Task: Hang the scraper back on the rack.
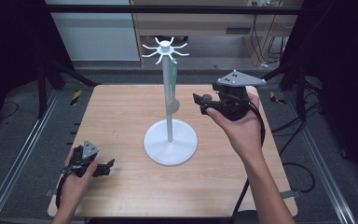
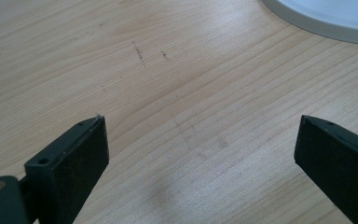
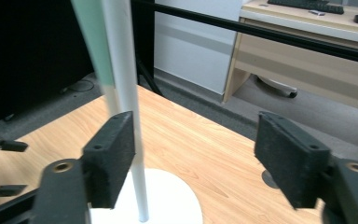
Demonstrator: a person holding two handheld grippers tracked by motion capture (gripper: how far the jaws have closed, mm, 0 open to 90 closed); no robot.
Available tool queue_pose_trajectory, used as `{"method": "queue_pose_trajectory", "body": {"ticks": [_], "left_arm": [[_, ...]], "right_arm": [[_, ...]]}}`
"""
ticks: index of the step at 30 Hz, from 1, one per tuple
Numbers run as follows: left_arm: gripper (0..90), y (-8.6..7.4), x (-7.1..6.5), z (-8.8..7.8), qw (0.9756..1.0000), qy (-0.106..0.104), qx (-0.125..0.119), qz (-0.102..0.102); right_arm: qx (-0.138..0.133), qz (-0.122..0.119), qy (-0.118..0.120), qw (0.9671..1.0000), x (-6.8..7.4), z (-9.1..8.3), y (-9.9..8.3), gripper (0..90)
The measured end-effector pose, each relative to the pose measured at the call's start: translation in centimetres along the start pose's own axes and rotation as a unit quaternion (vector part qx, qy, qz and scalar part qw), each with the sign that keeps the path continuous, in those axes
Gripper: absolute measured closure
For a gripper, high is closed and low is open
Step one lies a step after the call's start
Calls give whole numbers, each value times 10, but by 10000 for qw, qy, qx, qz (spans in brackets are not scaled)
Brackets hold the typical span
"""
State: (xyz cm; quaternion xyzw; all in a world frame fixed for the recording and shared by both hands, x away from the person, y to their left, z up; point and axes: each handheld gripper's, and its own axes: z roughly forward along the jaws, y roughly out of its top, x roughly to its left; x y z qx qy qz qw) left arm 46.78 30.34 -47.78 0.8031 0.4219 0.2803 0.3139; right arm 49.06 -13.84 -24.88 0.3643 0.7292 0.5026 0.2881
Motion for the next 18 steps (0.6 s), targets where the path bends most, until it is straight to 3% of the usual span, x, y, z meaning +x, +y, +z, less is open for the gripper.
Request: {"method": "queue_pose_trajectory", "body": {"ticks": [8, 18], "left_arm": [[27, 0, 0, -1, 10000, 14, 6, 13], [27, 0, 0, 0, 10000, 10, 15, 21]], "right_arm": [[-7, 98, -227, 9997, -10, 2, -41, 84], [256, 351, -207, 9988, -18, 7, -99, 85]]}}
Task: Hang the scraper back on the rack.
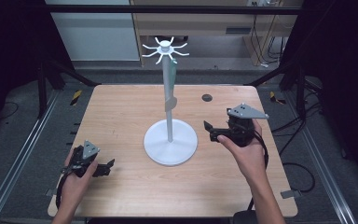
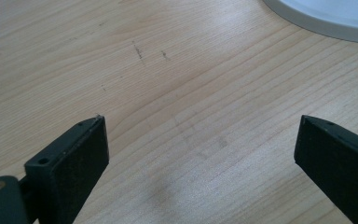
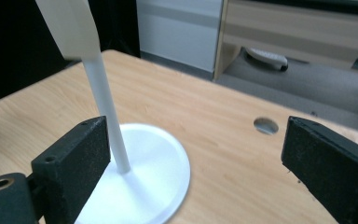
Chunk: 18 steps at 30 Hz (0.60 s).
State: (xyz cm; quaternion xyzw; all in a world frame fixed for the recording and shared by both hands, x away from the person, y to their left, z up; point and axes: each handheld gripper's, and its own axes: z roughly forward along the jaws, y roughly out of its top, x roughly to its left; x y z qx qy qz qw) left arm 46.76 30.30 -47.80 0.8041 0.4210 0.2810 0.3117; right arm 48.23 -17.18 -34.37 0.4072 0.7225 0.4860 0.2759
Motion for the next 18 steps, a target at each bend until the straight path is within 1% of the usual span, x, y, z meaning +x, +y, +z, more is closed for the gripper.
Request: {"method": "queue_pose_trajectory", "body": {"ticks": [2, 5, 10, 12, 14, 15, 17, 18], "left_arm": [[27, 0, 0, 0, 10000, 5, -3, -2], [27, 0, 0, 0, 10000, 10, -9, -7], [27, 0, 1, 0, 10000, 9, -14, 4], [27, 0, 0, 0, 10000, 9, -7, -5], [27, 0, 0, 1, 10000, -7, 1, 8], [27, 1, -1, 1, 10000, -14, 6, 20], [27, 1, -1, 2, 10000, -24, 3, 38], [27, 2, -2, 2, 10000, -28, -1, 41]], "right_arm": [[89, 60, 119, 9999, 0, 3, -12, 93], [251, 103, 192, 9994, 1, 9, -29, 98], [424, 118, 109, 9990, 4, 23, -58, 140], [474, 191, 86, 9987, 3, 27, -68, 148], [551, 310, -25, 9980, 1, 32, -80, 175], [627, 381, -53, 9973, 0, 35, -86, 177], [882, 391, -79, 9953, 1, 39, -96, 176], [964, 370, -72, 9946, 2, 41, -99, 175]]}}
